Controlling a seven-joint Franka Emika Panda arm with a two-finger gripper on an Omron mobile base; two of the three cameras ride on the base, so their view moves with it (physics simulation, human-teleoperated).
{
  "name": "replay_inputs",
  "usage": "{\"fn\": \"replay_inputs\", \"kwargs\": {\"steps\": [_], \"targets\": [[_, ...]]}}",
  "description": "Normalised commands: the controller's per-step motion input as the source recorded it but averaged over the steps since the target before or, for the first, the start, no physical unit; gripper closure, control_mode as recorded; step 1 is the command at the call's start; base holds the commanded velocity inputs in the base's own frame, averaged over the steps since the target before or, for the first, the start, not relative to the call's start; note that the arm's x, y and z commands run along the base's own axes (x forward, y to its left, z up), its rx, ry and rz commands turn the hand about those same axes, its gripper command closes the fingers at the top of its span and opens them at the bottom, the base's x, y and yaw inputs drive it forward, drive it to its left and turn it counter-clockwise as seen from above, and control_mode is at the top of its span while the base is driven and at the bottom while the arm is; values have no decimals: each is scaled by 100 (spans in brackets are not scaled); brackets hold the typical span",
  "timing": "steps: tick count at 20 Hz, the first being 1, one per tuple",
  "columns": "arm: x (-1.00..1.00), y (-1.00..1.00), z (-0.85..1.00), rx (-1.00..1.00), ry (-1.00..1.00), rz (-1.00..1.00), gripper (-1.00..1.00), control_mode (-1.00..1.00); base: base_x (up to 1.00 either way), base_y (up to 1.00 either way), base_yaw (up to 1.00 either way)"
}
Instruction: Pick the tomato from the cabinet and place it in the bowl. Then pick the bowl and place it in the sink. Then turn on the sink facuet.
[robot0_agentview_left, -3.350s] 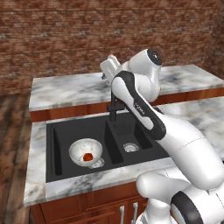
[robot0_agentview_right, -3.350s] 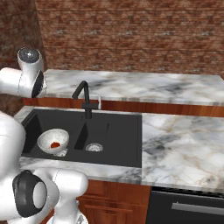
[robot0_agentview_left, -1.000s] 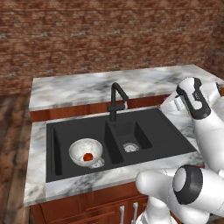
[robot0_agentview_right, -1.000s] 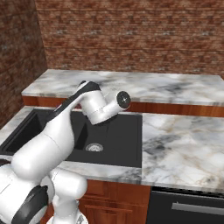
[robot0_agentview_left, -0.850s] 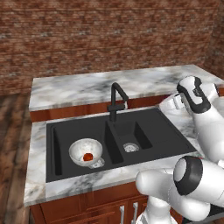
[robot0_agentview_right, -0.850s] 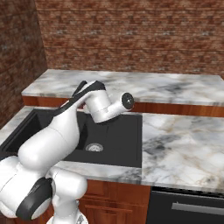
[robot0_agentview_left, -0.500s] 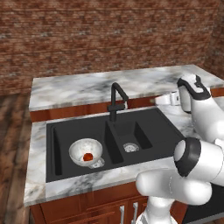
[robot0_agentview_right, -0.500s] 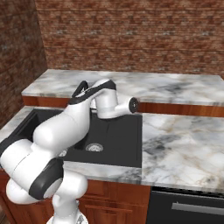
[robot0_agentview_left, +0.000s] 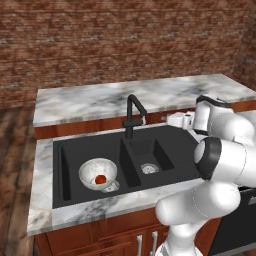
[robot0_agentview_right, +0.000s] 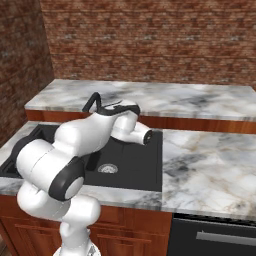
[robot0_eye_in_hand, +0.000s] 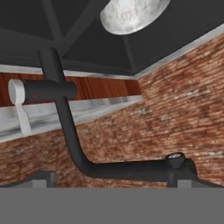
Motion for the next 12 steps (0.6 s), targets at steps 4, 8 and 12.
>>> {"fn": "replay_inputs", "kwargs": {"steps": [4,8,12], "targets": [[42,8,-11,1,-14,0,-100,-100,0,0,0],[17,1,-1,0,-4,0,-100,-100,0,0,0],[0,0,0,0,2,0,-100,-100,0,0,0]]}}
